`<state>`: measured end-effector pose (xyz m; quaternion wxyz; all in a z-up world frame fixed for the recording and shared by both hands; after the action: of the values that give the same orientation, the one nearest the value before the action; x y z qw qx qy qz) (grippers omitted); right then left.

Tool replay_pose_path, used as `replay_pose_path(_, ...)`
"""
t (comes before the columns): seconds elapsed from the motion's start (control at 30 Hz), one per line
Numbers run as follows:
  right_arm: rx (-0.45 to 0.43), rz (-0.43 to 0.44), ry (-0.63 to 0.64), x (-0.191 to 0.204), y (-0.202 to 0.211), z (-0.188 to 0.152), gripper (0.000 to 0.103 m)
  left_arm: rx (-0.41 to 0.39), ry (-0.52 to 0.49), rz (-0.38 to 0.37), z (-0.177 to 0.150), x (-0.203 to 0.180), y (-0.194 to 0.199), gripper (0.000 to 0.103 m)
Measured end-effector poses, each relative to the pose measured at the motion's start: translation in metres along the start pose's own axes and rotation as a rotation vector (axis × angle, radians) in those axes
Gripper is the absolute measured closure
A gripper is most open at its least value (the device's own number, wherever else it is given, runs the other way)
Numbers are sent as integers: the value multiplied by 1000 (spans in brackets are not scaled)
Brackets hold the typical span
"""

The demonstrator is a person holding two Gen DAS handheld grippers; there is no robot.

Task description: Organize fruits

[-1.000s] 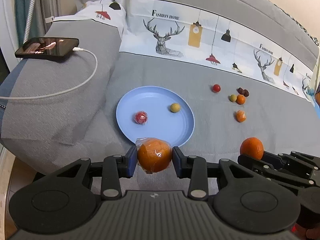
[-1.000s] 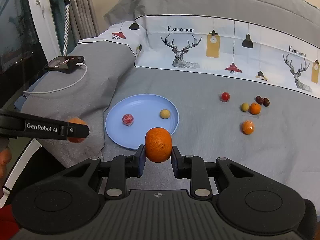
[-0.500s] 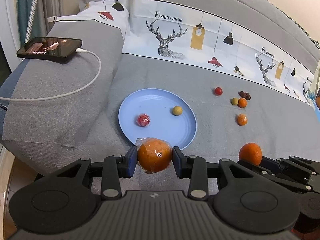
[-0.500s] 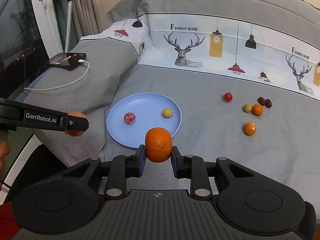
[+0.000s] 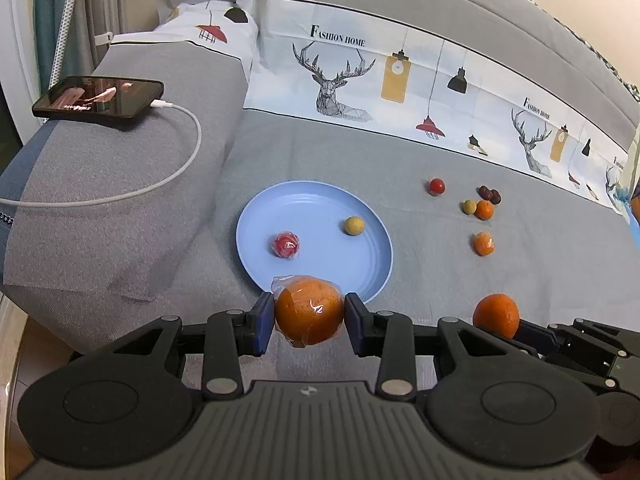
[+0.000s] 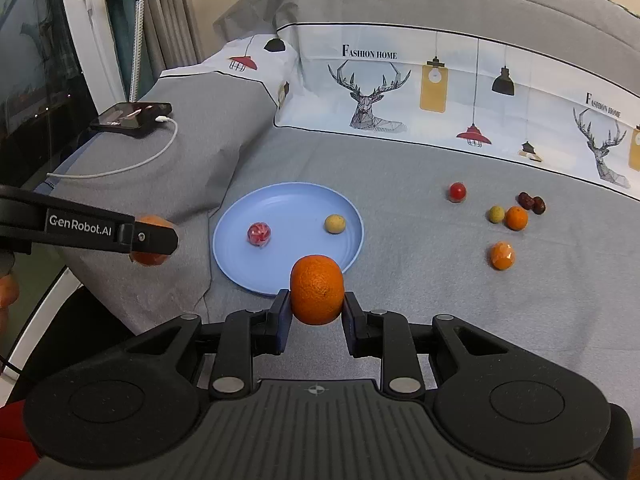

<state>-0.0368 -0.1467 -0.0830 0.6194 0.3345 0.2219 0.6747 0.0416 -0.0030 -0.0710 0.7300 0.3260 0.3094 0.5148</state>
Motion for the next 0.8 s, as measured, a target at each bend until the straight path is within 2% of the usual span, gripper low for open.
replay_pose_path(0.37,17,-7,-18,-3,-11,0,75,0,5,4,12,0,-10,61)
replay_pose_path(0.8,29,1,-15,-4,-44,15,75,14,-2,22,39,3,-44,61)
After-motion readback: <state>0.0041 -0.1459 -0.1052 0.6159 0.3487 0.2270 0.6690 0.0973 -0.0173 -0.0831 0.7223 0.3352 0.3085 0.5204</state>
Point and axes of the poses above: each gripper's, at about its wrist camera, not at the fingertips, and y roughly against the way its jaws point, x to its left, z to its top, the point moved 8 cm from there along -y, roughly the way its jaws point, and after that the axes turned 1 degree about z, right-handed, at the moved point
